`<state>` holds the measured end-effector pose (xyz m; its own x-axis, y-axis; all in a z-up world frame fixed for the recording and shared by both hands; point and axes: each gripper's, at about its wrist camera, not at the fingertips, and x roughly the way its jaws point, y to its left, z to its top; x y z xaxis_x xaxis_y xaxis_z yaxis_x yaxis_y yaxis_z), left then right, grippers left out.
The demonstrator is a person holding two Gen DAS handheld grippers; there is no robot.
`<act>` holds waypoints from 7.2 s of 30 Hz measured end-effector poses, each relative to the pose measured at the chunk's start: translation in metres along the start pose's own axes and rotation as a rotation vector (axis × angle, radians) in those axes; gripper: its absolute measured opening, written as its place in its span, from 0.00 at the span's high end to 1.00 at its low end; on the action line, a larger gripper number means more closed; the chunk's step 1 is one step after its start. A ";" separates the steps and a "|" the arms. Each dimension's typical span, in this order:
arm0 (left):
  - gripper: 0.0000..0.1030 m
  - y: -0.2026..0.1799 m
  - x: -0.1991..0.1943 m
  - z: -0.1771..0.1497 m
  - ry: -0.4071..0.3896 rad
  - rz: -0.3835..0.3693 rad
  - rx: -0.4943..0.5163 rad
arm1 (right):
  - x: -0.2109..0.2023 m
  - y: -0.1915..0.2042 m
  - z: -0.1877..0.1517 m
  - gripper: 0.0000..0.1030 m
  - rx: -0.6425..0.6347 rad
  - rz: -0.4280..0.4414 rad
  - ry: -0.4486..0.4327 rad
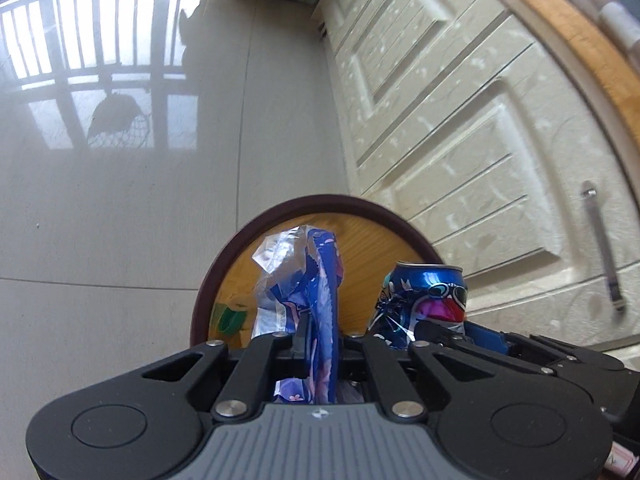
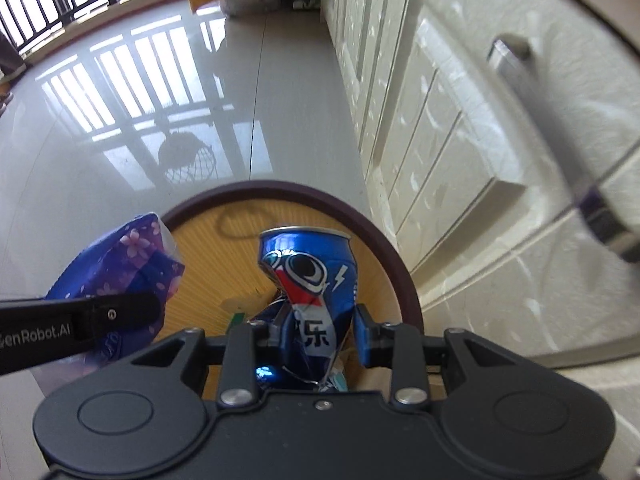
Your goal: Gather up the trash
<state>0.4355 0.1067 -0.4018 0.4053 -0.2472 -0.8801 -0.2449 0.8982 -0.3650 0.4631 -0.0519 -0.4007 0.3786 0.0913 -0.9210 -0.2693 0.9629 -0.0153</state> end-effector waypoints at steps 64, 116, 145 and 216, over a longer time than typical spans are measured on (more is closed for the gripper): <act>0.00 0.012 -0.131 -0.026 -0.088 0.175 0.046 | -0.118 0.027 -0.017 0.00 -0.109 0.022 -0.042; 0.00 -0.081 -0.423 -0.182 -0.426 0.188 0.282 | -0.473 -0.019 -0.149 0.00 0.043 -0.048 -0.443; 0.00 -0.084 -0.449 -0.225 -0.472 0.158 0.321 | -0.508 -0.030 -0.206 0.00 0.077 -0.081 -0.498; 0.00 -0.084 -0.454 -0.228 -0.480 0.158 0.326 | -0.506 -0.022 -0.208 0.00 0.047 -0.075 -0.491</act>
<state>0.0715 0.0606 -0.0406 0.7570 0.0216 -0.6530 -0.0822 0.9947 -0.0624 0.0935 -0.1719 -0.0152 0.7709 0.1192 -0.6257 -0.1897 0.9807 -0.0469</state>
